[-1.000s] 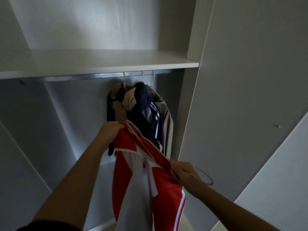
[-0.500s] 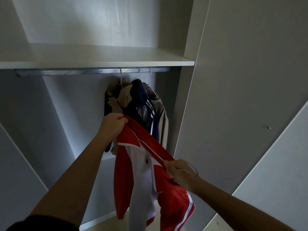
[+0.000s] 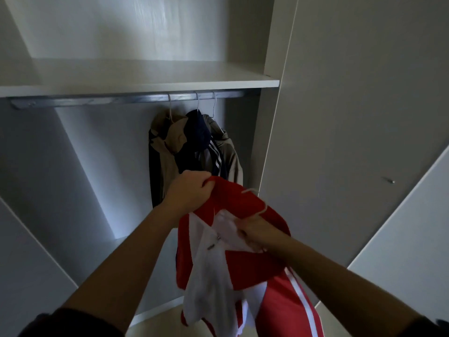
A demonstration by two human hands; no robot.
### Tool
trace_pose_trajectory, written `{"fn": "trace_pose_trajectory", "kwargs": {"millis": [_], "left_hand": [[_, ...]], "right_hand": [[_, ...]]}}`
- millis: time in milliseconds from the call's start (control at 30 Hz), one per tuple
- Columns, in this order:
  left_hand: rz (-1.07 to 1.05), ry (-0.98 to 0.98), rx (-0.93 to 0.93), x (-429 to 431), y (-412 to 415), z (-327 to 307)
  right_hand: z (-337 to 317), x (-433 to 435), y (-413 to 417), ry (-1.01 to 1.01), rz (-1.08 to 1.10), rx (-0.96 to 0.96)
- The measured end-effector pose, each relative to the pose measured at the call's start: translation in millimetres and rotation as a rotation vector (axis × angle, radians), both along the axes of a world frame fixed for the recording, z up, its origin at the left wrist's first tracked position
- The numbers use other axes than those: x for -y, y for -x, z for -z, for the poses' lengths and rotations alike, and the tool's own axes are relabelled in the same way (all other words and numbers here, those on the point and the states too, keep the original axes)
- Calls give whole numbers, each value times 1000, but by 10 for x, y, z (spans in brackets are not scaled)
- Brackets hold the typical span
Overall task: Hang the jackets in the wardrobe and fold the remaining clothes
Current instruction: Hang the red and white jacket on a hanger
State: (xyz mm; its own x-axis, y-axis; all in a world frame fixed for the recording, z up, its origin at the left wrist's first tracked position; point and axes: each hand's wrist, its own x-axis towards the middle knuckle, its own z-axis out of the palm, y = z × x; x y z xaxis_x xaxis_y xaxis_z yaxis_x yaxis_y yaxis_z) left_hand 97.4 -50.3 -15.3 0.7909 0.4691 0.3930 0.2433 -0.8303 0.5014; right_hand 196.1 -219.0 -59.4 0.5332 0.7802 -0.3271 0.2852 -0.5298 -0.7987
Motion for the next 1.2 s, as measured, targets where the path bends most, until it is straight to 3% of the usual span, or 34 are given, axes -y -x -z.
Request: {"fn": "trace_pose_trajectory", "kwargs": {"millis": [133, 333, 433, 667, 700, 833, 900, 1200], "left_hand": [[-27, 17, -102, -105, 3, 96], [69, 135, -91, 9, -174, 139], [-78, 299, 31, -104, -190, 107], [-191, 248, -54, -118, -268, 71], [-236, 369, -14, -128, -287, 55], [-312, 1258, 72, -117, -288, -70], [-309, 1372, -4, -88, -285, -74], [-294, 1150, -172, -56, -282, -157]], "right_hand": [[-285, -3, -231, -25, 33, -100], [-446, -128, -316, -48, -65, 86], [-521, -122, -432, -170, -28, 183], [-480, -133, -555, -210, -50, 316], [-462, -131, -570, -199, -52, 331], [-377, -92, -625, -159, -68, 398], [-387, -78, -626, -181, -71, 399], [-398, -56, -675, -198, -74, 366]]}}
